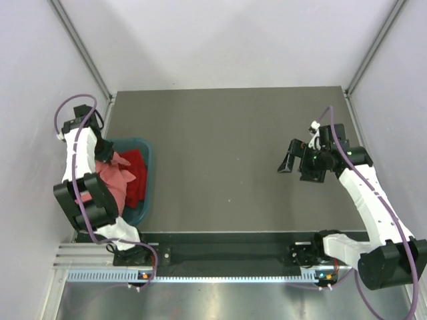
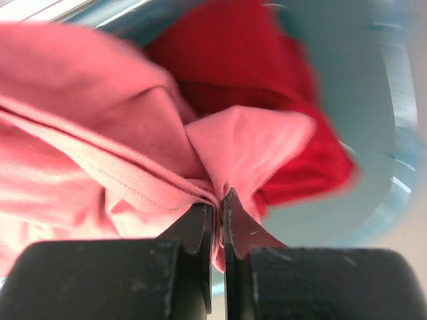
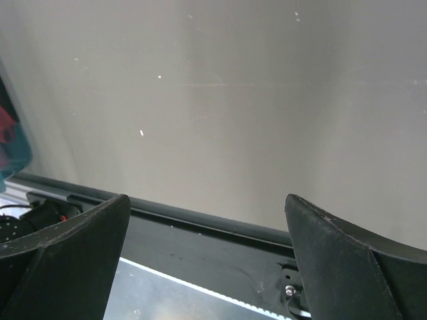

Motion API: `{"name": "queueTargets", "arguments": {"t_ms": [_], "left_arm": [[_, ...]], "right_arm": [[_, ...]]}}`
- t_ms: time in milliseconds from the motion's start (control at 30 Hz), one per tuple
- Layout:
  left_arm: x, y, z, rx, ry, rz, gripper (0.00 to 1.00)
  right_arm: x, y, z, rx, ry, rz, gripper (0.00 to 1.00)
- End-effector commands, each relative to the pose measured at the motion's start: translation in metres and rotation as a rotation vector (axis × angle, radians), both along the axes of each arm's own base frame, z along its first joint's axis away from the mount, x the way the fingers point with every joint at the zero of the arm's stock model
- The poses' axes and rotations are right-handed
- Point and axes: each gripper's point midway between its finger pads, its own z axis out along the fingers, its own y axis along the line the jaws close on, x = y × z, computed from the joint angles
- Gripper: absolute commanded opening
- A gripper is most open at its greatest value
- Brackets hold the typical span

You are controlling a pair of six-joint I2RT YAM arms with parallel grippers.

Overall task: Fold and stack the t-shirts
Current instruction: Move the tshirt to the center of the board

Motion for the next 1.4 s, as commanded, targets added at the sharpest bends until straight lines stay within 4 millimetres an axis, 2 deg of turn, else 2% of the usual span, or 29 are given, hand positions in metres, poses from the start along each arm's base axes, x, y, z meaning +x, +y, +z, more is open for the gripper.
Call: {"name": "queueTargets", "arguments": {"t_ms": [0, 33, 100, 133, 167, 200, 233, 300, 333, 367, 400, 433, 500, 533, 633, 733, 767, 800, 833, 867, 900, 967, 1000, 1067, 1100, 1133, 1200, 1233, 1367], "left_arm": [[0.022, -0.012, 0.073, 0.018, -0.262, -0.095, 0.00], [0.022, -0.018, 0.097, 0.028, -0.336, -0.122, 0.00], [0.029, -0.046, 0.129, -0.001, -0.439, -0.218, 0.00], [0.027, -0.059, 0.162, 0.005, -0.547, -0.259, 0.00], [0.034, -0.096, 0.185, -0.080, -0.657, -0.376, 0.00], [0.044, -0.112, 0.218, -0.083, -0.801, -0.434, 0.00], [0.037, -0.135, 0.253, -0.102, -0.931, -0.507, 0.00], [0.027, -0.201, 0.299, -0.221, -1.113, -0.701, 0.00], [0.017, -0.219, 0.338, -0.224, -1.236, -0.766, 0.00], [0.004, -0.253, 0.354, -0.316, -1.276, -0.845, 0.00], [-0.012, -0.270, 0.380, -0.368, -1.340, -0.918, 0.00], [-0.023, -0.294, 0.392, -0.436, -1.367, -0.989, 0.00], [-0.045, -0.317, 0.424, -0.523, -1.445, -1.066, 0.00], [-0.064, -0.335, 0.437, -0.585, -1.473, -1.135, 0.00], [-0.102, -0.358, 0.470, -0.722, -1.538, -1.259, 0.00], [-0.130, -0.364, 0.497, -0.816, -1.618, -1.334, 0.00], [-0.138, -0.365, 0.498, -0.838, -1.620, -1.366, 0.00], [-0.136, -0.364, 0.488, -0.824, -1.592, -1.351, 0.00], [-0.130, -0.362, 0.475, -0.802, -1.549, -1.321, 0.00], [-0.116, -0.360, 0.457, -0.761, -1.507, -1.259, 0.05], [-0.107, -0.361, 0.414, -0.770, -1.396, -1.214, 0.20], [-0.091, -0.360, 0.362, -0.762, -1.278, -1.119, 0.28], [-0.085, -0.359, 0.306, -0.762, -1.151, -1.067, 0.43], [-0.082, -0.353, 0.255, -0.727, -1.051, -1.019, 0.52], [-0.075, -0.339, 0.217, -0.649, -0.964, -0.928, 0.58], [-0.079, -0.331, 0.192, -0.608, -0.881, -0.904, 0.62], [-0.075, -0.308, 0.170, -0.448, -0.802, -0.884, 0.64], [-0.081, -0.296, 0.156, -0.391, -0.718, -0.885, 0.65], [-0.073, -0.282, 0.150, -0.237, -0.625, -0.979, 0.65]], "right_arm": [[0.010, 0.002, 0.026, 0.026, -0.090, 0.008, 1.00], [0.009, 0.004, 0.028, 0.039, -0.090, 0.012, 1.00], [0.005, 0.006, 0.030, 0.053, -0.091, 0.018, 1.00], [0.004, 0.008, 0.031, 0.061, -0.090, 0.025, 1.00], [0.001, 0.009, 0.032, 0.067, -0.091, 0.026, 1.00], [-0.001, 0.009, 0.032, 0.068, -0.092, 0.027, 1.00], [-0.002, 0.008, 0.031, 0.057, -0.093, 0.022, 1.00], [-0.005, 0.005, 0.031, 0.047, -0.100, 0.011, 1.00], [-0.006, 0.003, 0.030, 0.038, -0.100, 0.007, 1.00], [-0.007, 0.002, 0.031, 0.035, -0.106, 0.006, 1.00], [-0.008, 0.001, 0.032, 0.031, -0.110, 0.005, 1.00], [-0.008, 0.001, 0.033, 0.030, -0.116, 0.003, 1.00], [-0.008, 0.001, 0.035, 0.035, -0.125, -0.004, 1.00], [-0.007, 0.001, 0.037, 0.039, -0.134, -0.006, 1.00], [-0.007, 0.001, 0.042, 0.041, -0.152, -0.017, 1.00], [-0.007, 0.001, 0.046, 0.047, -0.172, -0.022, 1.00], [-0.007, 0.001, 0.046, 0.048, -0.170, -0.025, 1.00], [-0.008, 0.001, 0.046, 0.049, -0.169, -0.024, 1.00], [-0.009, 0.001, 0.045, 0.050, -0.166, -0.020, 1.00], [-0.009, 0.001, 0.045, 0.046, -0.164, -0.018, 1.00], [-0.013, 0.000, 0.043, 0.039, -0.151, -0.017, 1.00], [-0.016, -0.005, 0.044, 0.013, -0.160, -0.014, 1.00], [-0.018, -0.009, 0.041, -0.012, -0.153, -0.026, 1.00], [-0.021, -0.013, 0.039, -0.030, -0.153, -0.028, 1.00], [-0.022, -0.013, 0.037, -0.031, -0.150, -0.029, 1.00], [-0.024, -0.014, 0.033, -0.033, -0.136, -0.031, 1.00], [-0.026, -0.013, 0.026, -0.028, -0.110, -0.033, 0.99], [-0.027, -0.013, 0.021, -0.030, -0.091, -0.031, 1.00], [-0.021, -0.017, 0.006, -0.068, -0.031, -0.034, 1.00]]}}
